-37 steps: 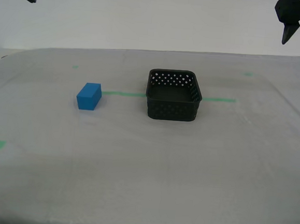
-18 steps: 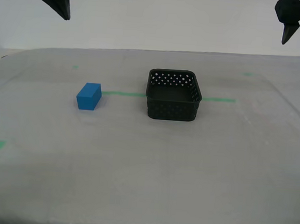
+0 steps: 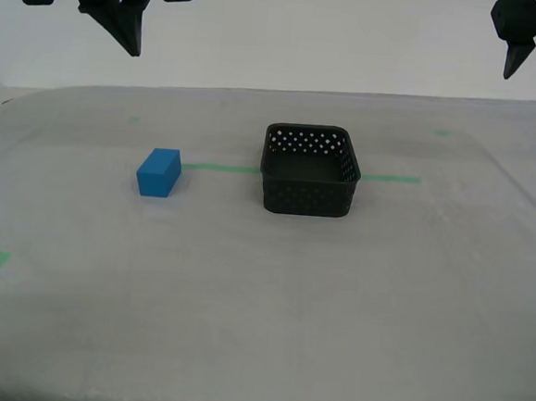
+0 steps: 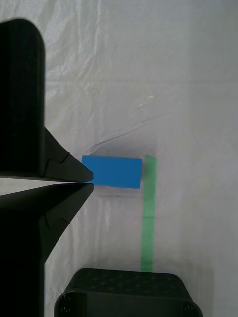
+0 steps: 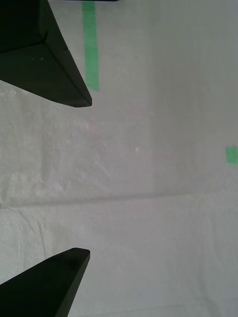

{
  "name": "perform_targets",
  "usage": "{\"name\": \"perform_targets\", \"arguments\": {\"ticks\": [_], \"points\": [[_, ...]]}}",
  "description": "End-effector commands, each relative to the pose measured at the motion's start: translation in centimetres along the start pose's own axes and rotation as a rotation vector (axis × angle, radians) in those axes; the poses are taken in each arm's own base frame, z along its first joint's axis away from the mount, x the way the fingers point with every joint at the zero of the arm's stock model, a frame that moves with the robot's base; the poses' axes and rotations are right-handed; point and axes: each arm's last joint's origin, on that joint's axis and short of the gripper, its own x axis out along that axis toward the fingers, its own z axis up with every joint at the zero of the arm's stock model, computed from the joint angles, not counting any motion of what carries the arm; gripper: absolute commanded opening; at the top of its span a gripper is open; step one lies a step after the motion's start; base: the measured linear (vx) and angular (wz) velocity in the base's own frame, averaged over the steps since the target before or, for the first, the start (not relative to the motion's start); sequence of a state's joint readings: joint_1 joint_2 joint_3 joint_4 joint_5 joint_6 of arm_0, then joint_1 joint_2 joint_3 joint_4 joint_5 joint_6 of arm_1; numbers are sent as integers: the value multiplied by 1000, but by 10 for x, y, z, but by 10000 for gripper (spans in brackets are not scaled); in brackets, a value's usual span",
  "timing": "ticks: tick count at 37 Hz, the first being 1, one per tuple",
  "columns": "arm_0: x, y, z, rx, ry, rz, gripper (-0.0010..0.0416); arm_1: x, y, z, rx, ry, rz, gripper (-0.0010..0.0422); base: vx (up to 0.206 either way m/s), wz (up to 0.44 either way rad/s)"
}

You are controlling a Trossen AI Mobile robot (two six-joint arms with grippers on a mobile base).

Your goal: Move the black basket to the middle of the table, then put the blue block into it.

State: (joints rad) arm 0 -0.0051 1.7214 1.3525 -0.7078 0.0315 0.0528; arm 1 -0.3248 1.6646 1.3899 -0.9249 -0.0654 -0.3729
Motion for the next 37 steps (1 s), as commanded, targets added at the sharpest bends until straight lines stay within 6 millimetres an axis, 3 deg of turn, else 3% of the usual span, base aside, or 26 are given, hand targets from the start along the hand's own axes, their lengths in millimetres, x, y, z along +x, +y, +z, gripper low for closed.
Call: {"name": "perform_targets", "arguments": {"ticks": [1,37], "points": [[0,0,0,-1,-3,0,398,0,0,-1,2,3,-2,3,0,0],[0,0,1,-1,-5,0,399,0,3,-7,69,67,57,295,0,0]]}}
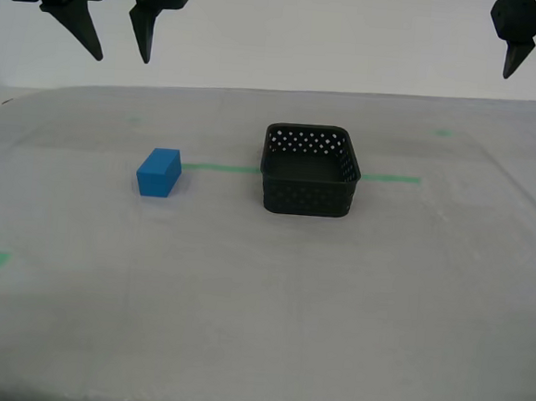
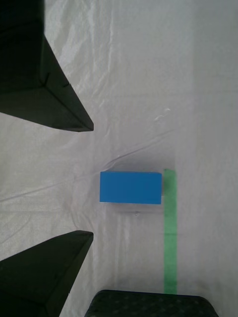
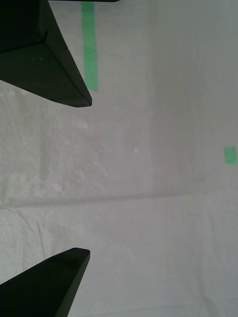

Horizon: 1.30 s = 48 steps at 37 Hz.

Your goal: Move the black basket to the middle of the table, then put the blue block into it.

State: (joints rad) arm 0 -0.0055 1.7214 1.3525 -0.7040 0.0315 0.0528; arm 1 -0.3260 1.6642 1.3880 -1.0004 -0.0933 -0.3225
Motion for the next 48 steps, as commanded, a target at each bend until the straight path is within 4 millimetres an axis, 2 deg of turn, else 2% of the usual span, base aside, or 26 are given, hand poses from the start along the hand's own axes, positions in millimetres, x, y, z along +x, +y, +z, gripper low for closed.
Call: {"name": "perform_targets", "arguments": {"ticks": [1,12,16,21,37,43,48], "points": [[0,0,0,-1,-2,0,399,0,0,-1,17,5,5,305,0,0],[0,0,0,-1,-2,0,399,0,0,0,36,5,-6,405,0,0],[0,0,0,-1,-2,0,399,0,-1,1,35,0,-31,391,0,0],[0,0,0,-1,-1,1,399,0,-2,2,33,-9,-57,404,0,0],[0,0,0,-1,-1,1,399,2,-3,4,63,-44,-55,401,0,0],[0,0,0,-1,-1,1,399,14,-2,-1,53,-35,-42,401,0,0],[0,0,0,-1,-5,1,398,34,-4,1,72,14,-32,401,0,0]]}}
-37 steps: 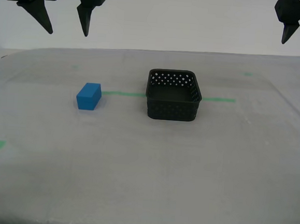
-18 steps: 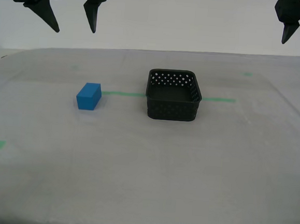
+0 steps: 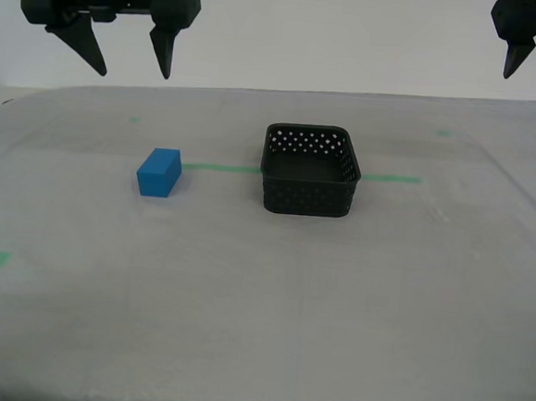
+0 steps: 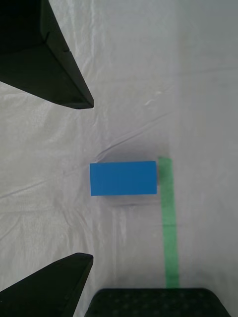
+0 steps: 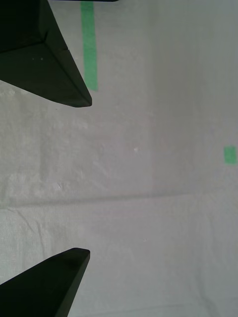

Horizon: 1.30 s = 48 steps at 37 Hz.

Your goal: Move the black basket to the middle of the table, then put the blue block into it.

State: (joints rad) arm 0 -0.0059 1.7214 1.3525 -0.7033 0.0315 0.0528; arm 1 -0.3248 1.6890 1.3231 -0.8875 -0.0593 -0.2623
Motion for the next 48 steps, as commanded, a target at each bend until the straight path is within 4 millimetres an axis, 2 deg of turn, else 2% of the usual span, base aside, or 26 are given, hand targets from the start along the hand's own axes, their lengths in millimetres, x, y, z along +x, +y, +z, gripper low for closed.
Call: {"name": "perform_targets", "arguments": {"ticks": [1,11,16,25,32,40,48], "points": [[0,0,0,-1,-5,1,398,16,-1,2,17,40,2,401,0,0],[0,0,1,-1,-14,2,399,69,-7,7,19,131,-17,401,0,0],[0,0,2,-1,-16,2,399,86,-9,7,22,144,-15,401,0,0],[0,0,2,0,-25,2,399,105,-11,8,23,154,-11,401,0,0],[0,0,3,0,-26,2,399,112,-10,8,19,154,-7,401,0,0],[0,0,4,0,-39,3,398,139,-11,8,13,172,-38,401,0,0],[0,0,5,1,-48,6,398,152,-12,6,13,183,-50,401,0,0]]}}
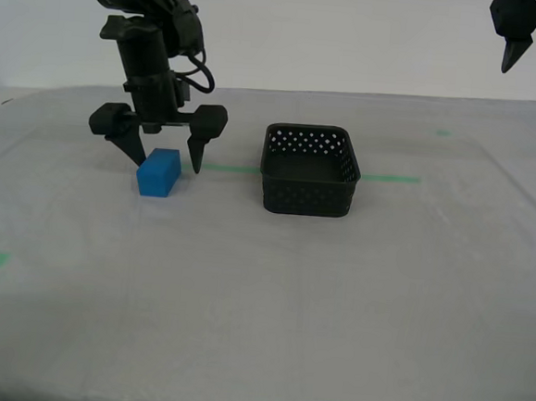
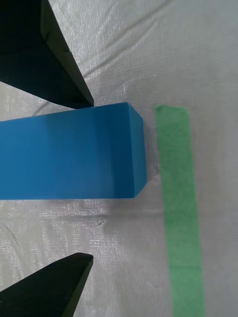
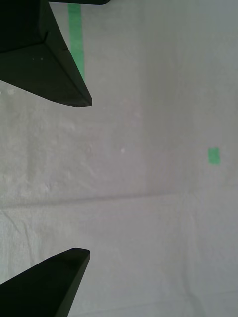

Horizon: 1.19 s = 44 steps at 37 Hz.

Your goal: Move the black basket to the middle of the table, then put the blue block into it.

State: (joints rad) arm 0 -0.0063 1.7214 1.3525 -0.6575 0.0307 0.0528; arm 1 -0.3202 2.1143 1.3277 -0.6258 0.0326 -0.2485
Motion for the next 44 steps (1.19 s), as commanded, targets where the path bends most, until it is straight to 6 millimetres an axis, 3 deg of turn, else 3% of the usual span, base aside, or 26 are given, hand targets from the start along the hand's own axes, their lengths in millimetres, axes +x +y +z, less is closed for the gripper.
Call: {"name": "perform_targets", "arguments": {"ticks": [1,11,32,39,44], "points": [[0,0,0,-1,-2,3,399,3,0,-1,-1,8,-2,401,0,0],[0,0,0,-1,-4,4,399,3,0,-1,-70,7,2,401,0,0],[0,0,0,-1,-4,4,399,4,1,-2,-44,9,25,399,0,0],[0,0,0,-1,-5,3,398,4,2,-2,-44,14,26,372,0,0],[0,0,0,-1,-4,3,398,4,1,-2,-44,14,25,326,0,0]]}}
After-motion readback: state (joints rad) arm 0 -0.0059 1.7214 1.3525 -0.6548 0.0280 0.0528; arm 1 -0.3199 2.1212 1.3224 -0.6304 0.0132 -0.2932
